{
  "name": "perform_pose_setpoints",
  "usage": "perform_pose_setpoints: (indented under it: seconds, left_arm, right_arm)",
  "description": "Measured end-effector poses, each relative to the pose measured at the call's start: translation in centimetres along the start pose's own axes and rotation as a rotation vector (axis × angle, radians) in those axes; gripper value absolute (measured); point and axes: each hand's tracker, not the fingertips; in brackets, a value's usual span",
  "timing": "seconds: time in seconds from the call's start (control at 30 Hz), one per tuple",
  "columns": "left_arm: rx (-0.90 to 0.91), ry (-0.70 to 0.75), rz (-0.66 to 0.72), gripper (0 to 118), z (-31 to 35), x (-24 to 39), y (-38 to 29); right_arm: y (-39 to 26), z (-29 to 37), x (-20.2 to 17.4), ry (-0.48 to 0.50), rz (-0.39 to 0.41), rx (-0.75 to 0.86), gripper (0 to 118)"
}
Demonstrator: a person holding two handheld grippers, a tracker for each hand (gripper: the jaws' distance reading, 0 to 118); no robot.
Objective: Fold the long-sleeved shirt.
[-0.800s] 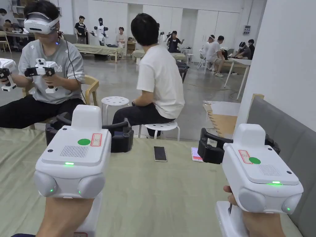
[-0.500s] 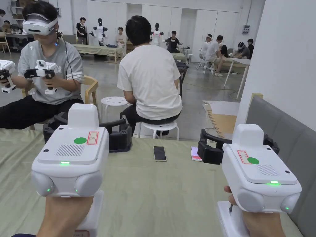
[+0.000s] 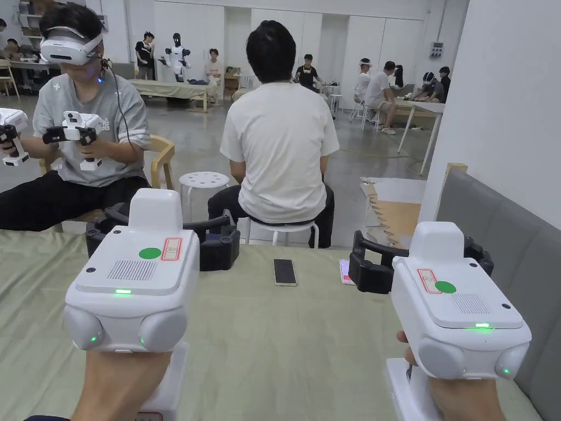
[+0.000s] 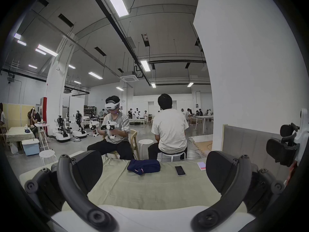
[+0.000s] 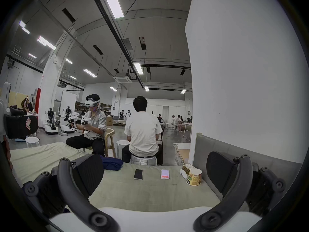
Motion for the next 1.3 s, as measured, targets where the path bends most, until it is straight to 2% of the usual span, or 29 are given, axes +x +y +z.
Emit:
perform_pose_setpoints:
  seconds: [1.3]
  left_arm:
    - [0.032, 0.007, 0.013, 111, 0.19, 0.41, -0.08]
  right_arm:
    - [0.29, 0.01, 0.43, -0.015, 0.023, 0.026, 118]
